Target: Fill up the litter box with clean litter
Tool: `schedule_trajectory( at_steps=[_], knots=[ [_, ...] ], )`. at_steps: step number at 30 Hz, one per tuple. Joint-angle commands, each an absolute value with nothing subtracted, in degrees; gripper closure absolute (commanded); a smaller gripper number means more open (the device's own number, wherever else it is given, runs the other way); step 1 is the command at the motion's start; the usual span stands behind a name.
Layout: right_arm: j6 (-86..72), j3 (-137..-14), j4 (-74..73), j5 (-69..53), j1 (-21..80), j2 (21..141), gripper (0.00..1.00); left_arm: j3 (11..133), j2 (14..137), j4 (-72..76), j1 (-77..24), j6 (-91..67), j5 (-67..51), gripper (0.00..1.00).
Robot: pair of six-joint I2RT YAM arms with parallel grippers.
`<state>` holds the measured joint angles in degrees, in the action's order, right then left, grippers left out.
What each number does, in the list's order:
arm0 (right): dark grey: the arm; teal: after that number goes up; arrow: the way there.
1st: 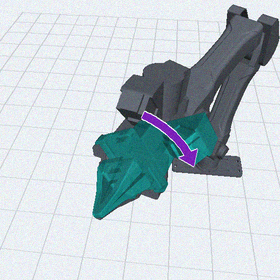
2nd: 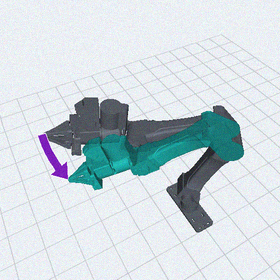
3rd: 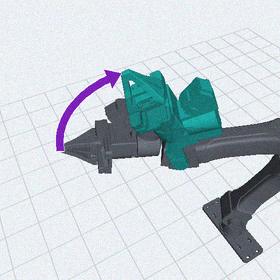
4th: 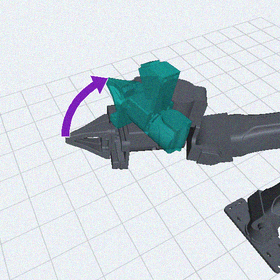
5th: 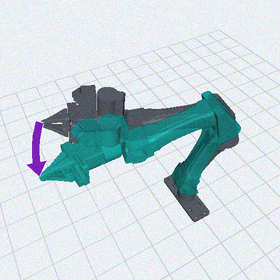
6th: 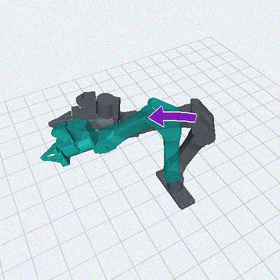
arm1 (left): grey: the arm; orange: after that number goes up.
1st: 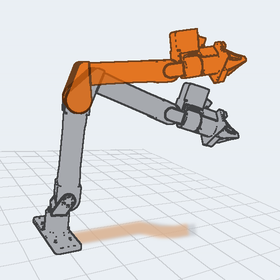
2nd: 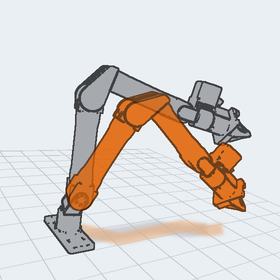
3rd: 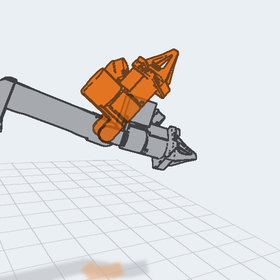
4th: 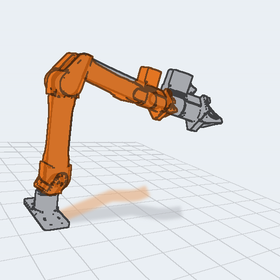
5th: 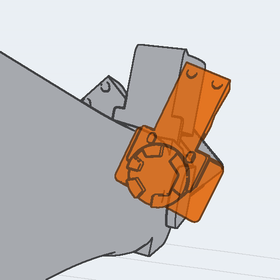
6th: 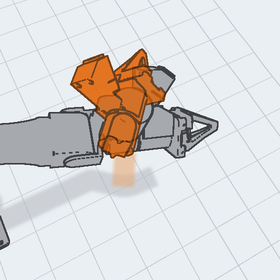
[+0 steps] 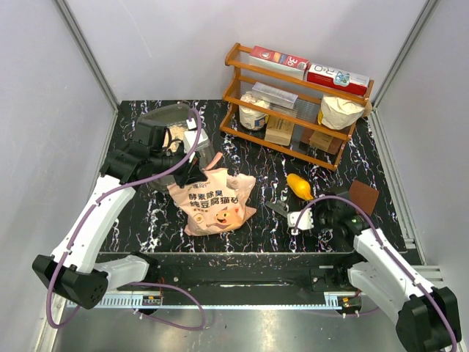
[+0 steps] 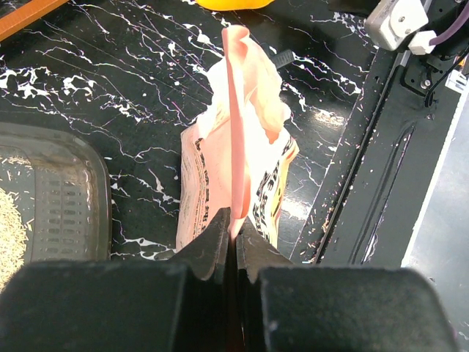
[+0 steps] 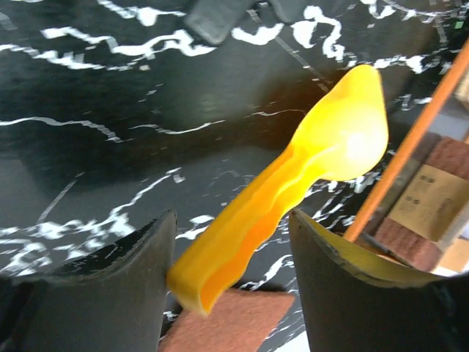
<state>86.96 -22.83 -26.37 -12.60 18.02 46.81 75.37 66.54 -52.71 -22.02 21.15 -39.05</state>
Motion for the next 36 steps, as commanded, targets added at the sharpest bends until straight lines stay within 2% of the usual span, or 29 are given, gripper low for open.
schedule_trajectory(
  at_steps=[1,3,8,12,20,25,28,30,34,36],
  knots=[
    [85.0,-26.18,-41.62,-11.6,17.93,43.77,0.29,79.02,62.93,-40.61,-22.41,20.74,-44.65,1.0],
    [84.12,-26.63,-45.25,-10.73,17.84,44.47,0.22,78.75,62.49,-40.61,-22.59,20.74,-44.65,1.0],
    [79.2,-29.43,-53.51,-5.1,17.75,49.03,0.19,77.43,61.7,-40.69,-22.68,20.39,-44.91,1.0],
    [72.26,-38.3,-56.34,-12.36,17.67,53.94,0.18,76.82,61.26,-40.61,-22.68,20.57,-44.74,1.0],
    [43.27,-62.3,-51.07,-28.1,17.67,74.86,0.2,77.43,61.96,-39.9,-22.5,19.95,-44.74,1.0],
    [30.08,-61.35,-41.07,-38.66,17.75,79.45,0.21,79.62,62.4,-41.57,-22.5,21.44,-43.59,1.0],
    [26.9,-62.74,-39.29,-41.38,17.75,80.95,0.26,79.98,62.14,-42.71,-22.5,23.02,-42.63,1.0],
    [26.98,-63.1,-37.8,-47.85,17.75,80.42,0.26,79.81,61.88,-43.24,-22.5,24.17,-42.01,1.0],
    [20.77,-62.31,-25.01,-52.82,18.19,80.42,0.26,79.28,61.44,-44.91,-22.41,25.93,-40.17,0.99],
    [20.13,-63.19,-22.95,-53.78,19.33,82.43,0.25,79.19,61.35,-45.44,-22.32,26.19,-38.25,0.77]
  ],
)
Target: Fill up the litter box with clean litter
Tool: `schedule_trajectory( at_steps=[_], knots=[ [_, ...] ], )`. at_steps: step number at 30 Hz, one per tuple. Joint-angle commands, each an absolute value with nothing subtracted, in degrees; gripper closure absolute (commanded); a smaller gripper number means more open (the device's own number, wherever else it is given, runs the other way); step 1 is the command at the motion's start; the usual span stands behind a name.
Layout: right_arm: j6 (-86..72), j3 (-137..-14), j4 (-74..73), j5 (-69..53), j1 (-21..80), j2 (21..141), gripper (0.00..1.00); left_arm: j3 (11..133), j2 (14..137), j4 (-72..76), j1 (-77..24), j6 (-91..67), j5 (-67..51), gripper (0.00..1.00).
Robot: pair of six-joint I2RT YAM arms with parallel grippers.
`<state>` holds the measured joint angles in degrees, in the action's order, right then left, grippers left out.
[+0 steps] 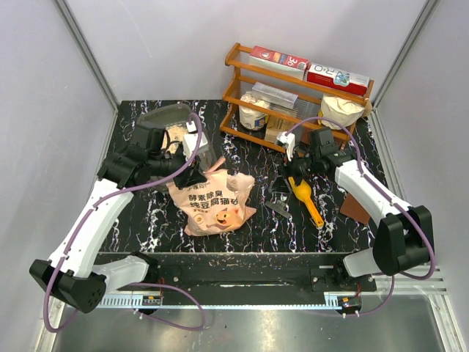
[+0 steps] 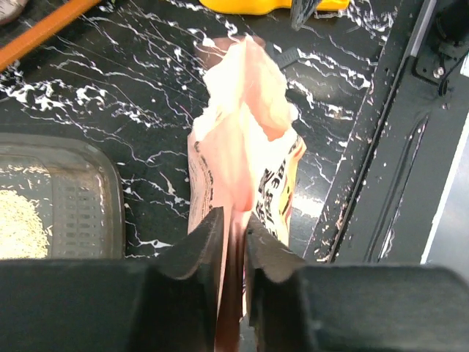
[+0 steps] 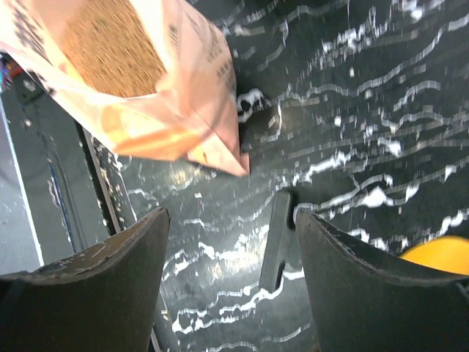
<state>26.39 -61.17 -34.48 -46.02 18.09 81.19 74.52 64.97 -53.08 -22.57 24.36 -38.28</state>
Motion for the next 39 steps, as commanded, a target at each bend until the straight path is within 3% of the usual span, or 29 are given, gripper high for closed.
schedule_trajectory(
  at_steps=[1,2,3,9,11,17,21,28,37,39],
  knots=[
    [21.17,-64.32,-22.42,-54.05,20.03,83.14,0.25,79.45,61.26,-46.31,-22.32,26.02,-37.36,0.67],
    [21.79,-64.86,-22.33,-54.14,20.65,83.75,0.24,79.71,60.91,-47.1,-22.24,25.84,-36.22,0.51],
    [22.49,-65.39,-22.15,-54.49,21.96,84.72,0.24,79.8,60.47,-47.72,-21.89,25.67,-33.25,0.46],
    [23.91,-68.46,-19.96,-53.35,27.06,87.62,0.24,73.67,51.43,-50.54,-16.62,27.86,-25.6,0.2],
    [24.34,-69.52,-19.51,-53.44,27.95,88.24,0.24,72.08,48.62,-51.41,-15.39,28.3,-23.65,0.17],
    [26.81,-71.72,-19.34,-53.44,30.85,90.17,0.24,64.0,45.18,-51.78,-9.85,27.51,-23.73,0.18],
    [20.07,-75.83,-18.81,-54.14,30.76,92.02,0.23,58.81,45.44,-45.11,-9.76,26.54,-26.27,0.2],
    [8.53,-79.8,-17.66,-46.6,31.72,93.69,0.25,57.4,46.15,-43.86,-9.67,29.26,-37.78,0.31],
    [18.45,-78.49,-28.03,-36.66,36.65,93.95,0.24,53.44,45.09,-36.66,-9.75,25.07,-40.25,0.44],
    [18.11,-78.66,-29.18,-34.2,36.74,94.66,0.33,52.21,45.87,-33.5,-9.67,21.82,-41.13,0.5]
  ],
)
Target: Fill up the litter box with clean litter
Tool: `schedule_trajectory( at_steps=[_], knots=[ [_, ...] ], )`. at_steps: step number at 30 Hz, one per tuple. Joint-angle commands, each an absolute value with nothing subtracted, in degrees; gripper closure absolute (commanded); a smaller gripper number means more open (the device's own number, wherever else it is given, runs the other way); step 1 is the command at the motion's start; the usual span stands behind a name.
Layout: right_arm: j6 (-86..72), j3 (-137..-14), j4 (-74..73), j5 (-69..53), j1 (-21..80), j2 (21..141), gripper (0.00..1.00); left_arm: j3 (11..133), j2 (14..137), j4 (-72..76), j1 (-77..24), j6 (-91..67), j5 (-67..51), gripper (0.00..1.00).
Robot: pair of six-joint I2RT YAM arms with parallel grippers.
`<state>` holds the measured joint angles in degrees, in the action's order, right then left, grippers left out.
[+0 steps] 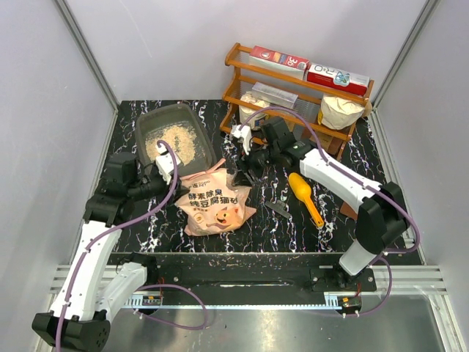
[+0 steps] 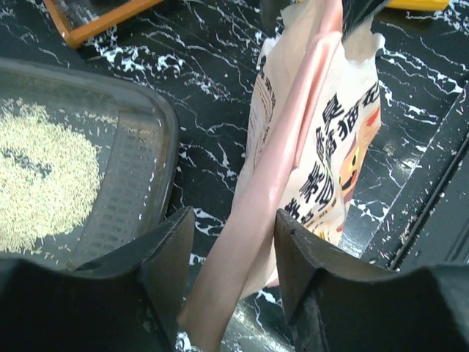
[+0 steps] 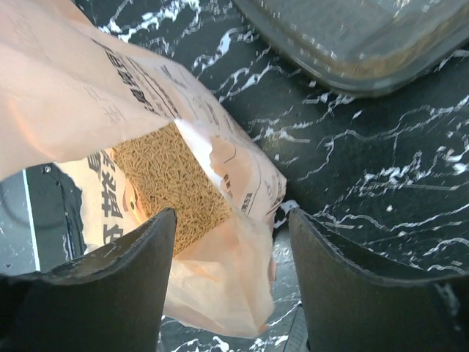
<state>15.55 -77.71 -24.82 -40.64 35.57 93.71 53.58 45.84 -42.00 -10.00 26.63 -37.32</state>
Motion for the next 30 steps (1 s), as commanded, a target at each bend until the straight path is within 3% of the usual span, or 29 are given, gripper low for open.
schedule_trajectory(
  at_steps=[1,4,5,6,7,9,21,30],
  knots=[
    [17.76,-78.92,-29.18,-33.23,36.83,94.83,0.37,52.03,46.23,-32.36,-9.84,20.58,-41.74,0.53],
    [18.54,-81.21,-31.02,-30.07,36.83,94.83,0.61,52.12,48.68,-31.38,-9.93,19.95,-47.18,0.65],
    [20.2,-81.91,-31.9,-28.84,36.83,94.31,0.7,52.47,49.39,-31.38,-10.11,20.56,-50.33,0.73],
    [21.17,-82.09,-32.34,-28.48,36.83,94.13,0.92,52.73,50.61,-31.38,-10.19,20.57,-51.14,0.81],
    [22.05,-82.18,-32.52,-27.95,36.74,93.35,1.0,53.0,51.32,-30.94,-10.28,19.78,-51.41,0.94],
    [23.64,-82.26,-32.78,-26.37,36.65,92.38,1.0,53.87,52.46,-29.27,-10.37,18.2,-51.59,1.0],
    [24.34,-82.8,-35.07,-28.83,34.89,85.78,1.0,60.12,53.17,-28.66,-11.86,12.13,-56.08,1.0],
    [23.47,-86.48,-34.89,-29.36,32.17,88.5,1.0,52.03,52.99,-7.66,-17.05,-6.22,-50.71,1.0]
  ],
)
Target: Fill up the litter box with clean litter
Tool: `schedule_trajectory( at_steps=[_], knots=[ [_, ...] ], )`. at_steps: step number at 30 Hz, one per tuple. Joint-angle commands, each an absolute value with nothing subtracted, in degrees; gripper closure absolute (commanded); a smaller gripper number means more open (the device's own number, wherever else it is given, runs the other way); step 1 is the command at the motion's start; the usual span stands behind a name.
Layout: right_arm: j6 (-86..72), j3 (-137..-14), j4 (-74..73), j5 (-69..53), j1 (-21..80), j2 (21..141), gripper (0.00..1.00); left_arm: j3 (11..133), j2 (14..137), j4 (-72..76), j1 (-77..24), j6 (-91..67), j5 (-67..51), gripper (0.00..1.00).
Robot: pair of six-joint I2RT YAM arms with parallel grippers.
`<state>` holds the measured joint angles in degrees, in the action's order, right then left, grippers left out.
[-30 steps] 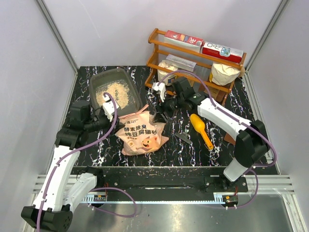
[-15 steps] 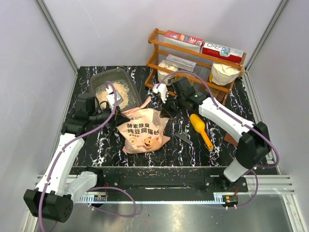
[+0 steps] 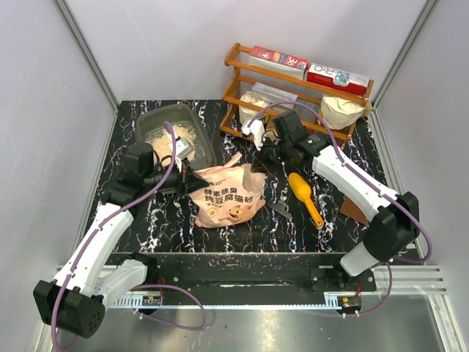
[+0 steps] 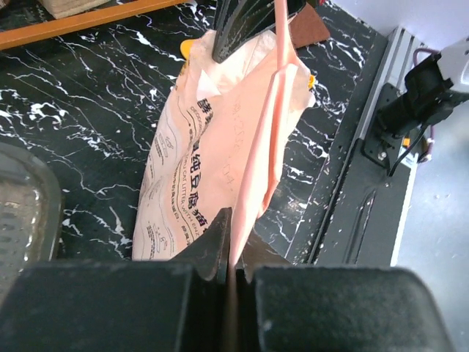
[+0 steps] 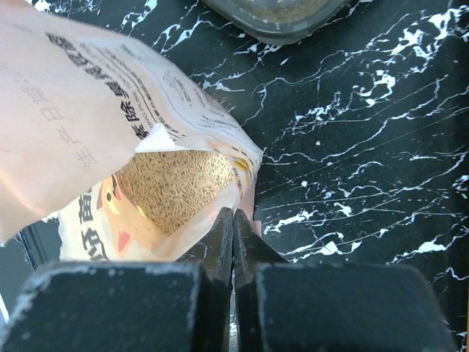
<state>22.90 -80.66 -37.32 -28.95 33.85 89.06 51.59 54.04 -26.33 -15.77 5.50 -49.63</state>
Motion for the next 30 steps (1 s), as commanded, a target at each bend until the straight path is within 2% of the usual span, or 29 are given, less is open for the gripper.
schedule_trajectory(
  at_steps=[1,3,4,6,7,9,10,13,16,19,24,30],
  knots=[
    [23.64,-86.66,-34.89,-29.62,32.08,89.11,1.0,52.21,53.17,-6.25,-17.05,-6.85,-50.19,1.0],
    [23.82,-86.31,-34.63,-29.97,31.9,89.47,1.0,51.77,53.52,-5.63,-17.05,-6.86,-49.75,1.0],
    [22.25,-86.05,-33.67,-29.45,31.64,89.3,0.96,51.16,53.53,-5.45,-16.96,-6.77,-49.4,1.0],
    [19.0,-86.66,-32.79,-30.66,28.14,88.77,0.77,50.71,53.79,-5.97,-16.96,-6.33,-49.31,1.0],
    [15.85,-86.83,-31.91,-34.07,26.3,87.64,0.63,50.89,54.05,-7.72,-16.96,-5.72,-49.57,1.0],
    [14.07,-86.23,-31.2,-37.16,20.06,86.05,0.54,52.46,55.1,-10.71,-16.88,-2.57,-49.83,1.0],
    [13.89,-84.57,-31.2,-40.83,18.3,83.78,0.46,52.99,55.63,-13.85,-16.87,-1.5,-49.75,1.0],
    [19.04,-75.9,-30.15,-49.71,13.8,77.64,0.34,54.58,56.95,-17.39,-16.79,1.23,-50.01,1.0],
    [20.66,-67.01,-26.04,-56.56,13.8,73.75,0.31,56.33,57.66,-19.67,-16.61,1.93,-50.36,0.99],
    [15.15,-62.68,-19.98,-59.23,13.89,74.61,0.28,57.83,58.18,-23.01,-16.35,4.83,-50.36,0.99],
    [13.36,-61.88,-13.54,-61.86,14.15,78.21,0.27,56.69,57.75,-23.55,-16.43,5.01,-50.01,0.99],
    [15.29,-63.81,-13.27,-64.51,17.57,82.26,0.29,55.89,56.87,-23.55,-15.3,4.57,-48.87,0.99]
  ],
)
